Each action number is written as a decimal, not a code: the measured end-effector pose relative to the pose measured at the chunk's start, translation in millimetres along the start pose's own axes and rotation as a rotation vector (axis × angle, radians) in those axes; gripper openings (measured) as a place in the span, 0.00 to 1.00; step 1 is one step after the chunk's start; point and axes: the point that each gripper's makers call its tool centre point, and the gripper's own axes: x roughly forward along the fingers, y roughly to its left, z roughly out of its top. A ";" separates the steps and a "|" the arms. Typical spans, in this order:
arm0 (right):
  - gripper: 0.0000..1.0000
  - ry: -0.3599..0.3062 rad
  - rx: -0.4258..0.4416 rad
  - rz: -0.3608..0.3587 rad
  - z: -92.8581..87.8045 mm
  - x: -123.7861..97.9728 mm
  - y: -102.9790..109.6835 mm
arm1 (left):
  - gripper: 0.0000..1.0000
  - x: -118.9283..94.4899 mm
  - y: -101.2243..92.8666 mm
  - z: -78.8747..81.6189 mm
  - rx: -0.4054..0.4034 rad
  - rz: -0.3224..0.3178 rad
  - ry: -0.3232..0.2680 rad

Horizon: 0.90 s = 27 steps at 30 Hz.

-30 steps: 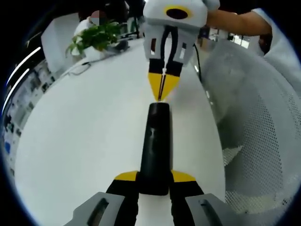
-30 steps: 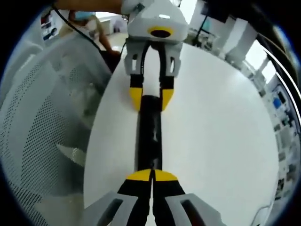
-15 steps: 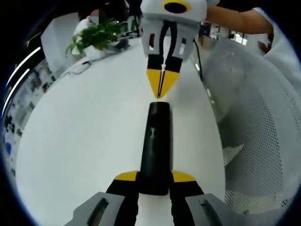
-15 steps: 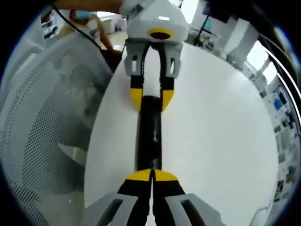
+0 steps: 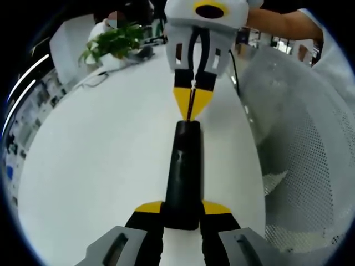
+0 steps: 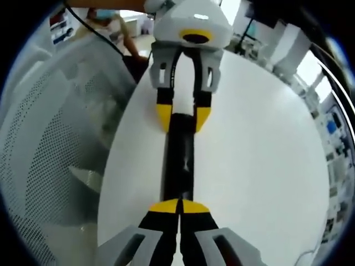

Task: Press the specified remote control buttons in sequence, fully releasing each button before pressing the next.

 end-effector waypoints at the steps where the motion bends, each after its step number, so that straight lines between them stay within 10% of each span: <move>1: 0.00 0.002 -0.001 0.002 -0.3 0.7 0.0 | 0.24 0.1 0.1 -0.1 -0.001 0.000 -0.001; 27: 0.00 0.025 -0.001 0.042 -2.8 9.1 -1.5 | 0.24 1.7 -0.4 2.2 -0.013 -0.010 -0.020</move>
